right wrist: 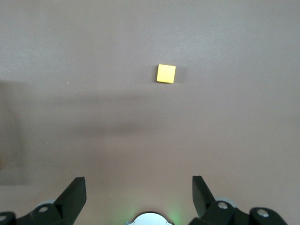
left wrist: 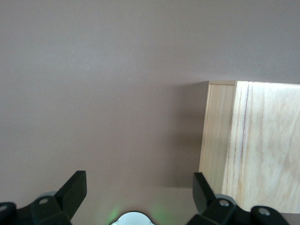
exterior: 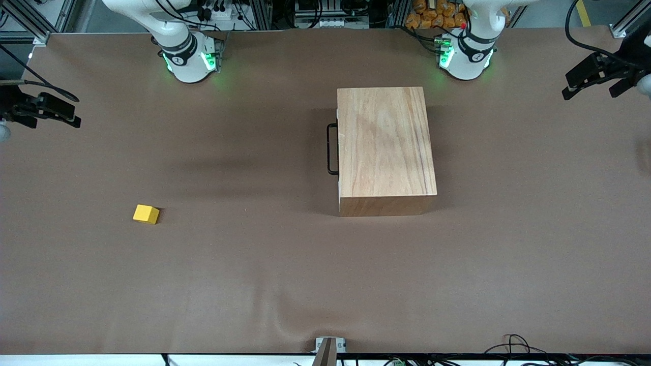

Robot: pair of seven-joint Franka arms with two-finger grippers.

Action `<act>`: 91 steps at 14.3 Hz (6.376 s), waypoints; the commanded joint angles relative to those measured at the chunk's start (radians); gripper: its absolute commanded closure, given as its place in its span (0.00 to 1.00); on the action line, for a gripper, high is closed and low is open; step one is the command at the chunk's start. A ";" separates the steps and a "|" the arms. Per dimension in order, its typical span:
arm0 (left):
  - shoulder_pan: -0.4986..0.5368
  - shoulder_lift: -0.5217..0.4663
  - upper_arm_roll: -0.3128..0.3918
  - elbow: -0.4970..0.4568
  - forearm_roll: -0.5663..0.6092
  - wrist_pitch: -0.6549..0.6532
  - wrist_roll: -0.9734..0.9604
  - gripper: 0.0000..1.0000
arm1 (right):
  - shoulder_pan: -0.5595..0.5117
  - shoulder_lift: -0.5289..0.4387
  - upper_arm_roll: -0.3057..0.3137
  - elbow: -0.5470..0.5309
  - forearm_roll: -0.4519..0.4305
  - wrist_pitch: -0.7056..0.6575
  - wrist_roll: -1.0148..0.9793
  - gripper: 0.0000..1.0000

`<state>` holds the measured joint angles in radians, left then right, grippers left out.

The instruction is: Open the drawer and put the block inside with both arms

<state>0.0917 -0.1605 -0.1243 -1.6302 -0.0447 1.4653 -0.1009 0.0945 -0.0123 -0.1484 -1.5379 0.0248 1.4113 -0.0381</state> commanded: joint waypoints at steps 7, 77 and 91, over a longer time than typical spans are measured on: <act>0.003 0.019 -0.005 0.032 -0.011 -0.034 0.007 0.00 | -0.018 -0.021 0.023 -0.007 -0.022 -0.017 -0.011 0.00; -1.078 1.010 0.107 0.685 0.216 0.086 -0.739 0.00 | -0.018 -0.005 0.020 -0.007 -0.010 0.047 0.000 0.00; -1.084 1.073 0.106 0.684 0.215 0.090 -0.784 0.00 | -0.025 -0.008 0.018 -0.004 -0.016 0.020 -0.008 0.00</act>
<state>-0.9803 0.8994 -0.0260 -0.9715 0.1583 1.5676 -0.8684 0.0722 -0.0065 -0.1354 -1.5411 0.0184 1.4381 -0.0394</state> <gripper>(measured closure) 0.000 0.000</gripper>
